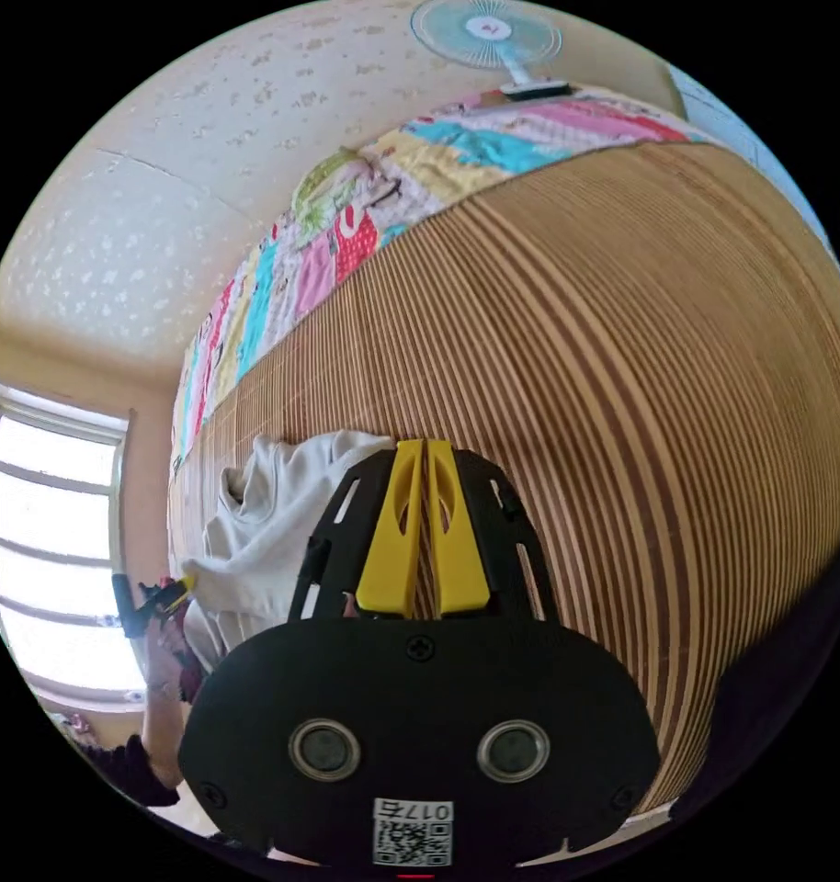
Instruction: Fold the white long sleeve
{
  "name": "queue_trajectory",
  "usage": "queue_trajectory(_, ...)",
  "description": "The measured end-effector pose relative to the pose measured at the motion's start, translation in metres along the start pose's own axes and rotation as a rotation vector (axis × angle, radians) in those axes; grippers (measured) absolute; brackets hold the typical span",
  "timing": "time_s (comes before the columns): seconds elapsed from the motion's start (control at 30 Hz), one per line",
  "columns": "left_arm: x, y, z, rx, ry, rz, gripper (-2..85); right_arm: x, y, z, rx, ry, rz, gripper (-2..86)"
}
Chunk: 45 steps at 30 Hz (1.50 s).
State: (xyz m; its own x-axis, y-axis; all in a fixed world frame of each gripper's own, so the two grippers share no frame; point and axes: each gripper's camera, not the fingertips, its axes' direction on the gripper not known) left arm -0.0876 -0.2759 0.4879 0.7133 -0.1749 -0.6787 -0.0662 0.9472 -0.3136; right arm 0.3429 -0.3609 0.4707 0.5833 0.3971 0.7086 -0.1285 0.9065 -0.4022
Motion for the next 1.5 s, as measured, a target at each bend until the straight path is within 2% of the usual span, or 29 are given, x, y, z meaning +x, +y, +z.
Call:
queue_trajectory(0.13,-0.003,-0.004,-0.001,0.018,0.02,-0.008,3.6,-0.008,0.032,-0.017,0.016,-0.098,-0.114,9.9)
queue_trajectory(0.23,0.008,0.001,0.001,0.034,-0.01,0.016,3.7,-0.004,0.044,-0.008,-0.013,-0.121,-0.146,12.1)
queue_trajectory(0.3,0.004,0.001,0.006,0.024,0.032,-0.005,3.7,0.0,0.035,0.002,-0.029,-0.13,-0.13,12.5)
queue_trajectory(0.47,-0.014,-0.006,0.008,0.058,0.255,-0.006,3.7,0.026,-0.011,0.021,-0.086,-0.236,0.049,7.0)
queue_trajectory(0.53,-0.026,-0.006,0.016,0.048,0.284,-0.032,3.8,0.035,-0.024,0.018,-0.075,-0.159,0.084,4.8)
queue_trajectory(0.63,-0.033,0.004,0.016,0.073,0.192,-0.056,4.6,0.036,-0.039,0.0,-0.018,-0.045,0.125,4.3)
queue_trajectory(0.77,-0.007,0.064,-0.014,0.176,0.107,0.06,7.8,0.035,-0.04,-0.021,0.015,0.002,0.117,5.2)
queue_trajectory(0.93,0.011,0.168,-0.053,0.24,-0.181,0.009,9.2,0.001,0.019,-0.05,-0.012,0.078,-0.138,6.4)
queue_trajectory(1.0,0.016,0.199,-0.07,0.26,-0.431,-0.026,10.6,-0.01,0.048,-0.051,-0.05,0.061,-0.2,6.3)
queue_trajectory(1.03,0.017,0.204,-0.071,0.263,-0.488,-0.024,11.1,-0.016,0.066,-0.049,-0.079,0.043,-0.223,6.3)
queue_trajectory(1.07,0.017,0.207,-0.066,0.244,-0.569,-0.014,12.0,-0.019,0.075,-0.048,-0.09,0.032,-0.231,6.3)
queue_trajectory(1.13,0.009,0.199,-0.042,0.135,-0.6,0.013,12.6,-0.03,0.11,-0.041,-0.123,-0.009,-0.252,6.4)
queue_trajectory(1.2,-0.007,0.182,0.004,-0.062,-0.682,0.008,12.6,-0.038,0.132,-0.034,-0.146,-0.026,-0.246,6.5)
queue_trajectory(1.23,-0.011,0.179,0.015,-0.102,-0.716,0.01,11.9,-0.043,0.143,-0.03,-0.159,-0.045,-0.241,6.6)
queue_trajectory(1.33,-0.02,0.176,0.012,-0.102,-0.672,-0.003,6.4,-0.063,0.17,-0.027,-0.181,-0.122,-0.265,6.9)
queue_trajectory(1.37,-0.022,0.174,-0.003,-0.093,-0.592,-0.031,4.2,-0.068,0.175,-0.027,-0.185,-0.139,-0.28,6.9)
queue_trajectory(1.5,0.005,0.17,-0.096,0.17,-0.004,0.023,1.6,-0.107,0.207,-0.013,-0.257,-0.17,-0.49,7.1)
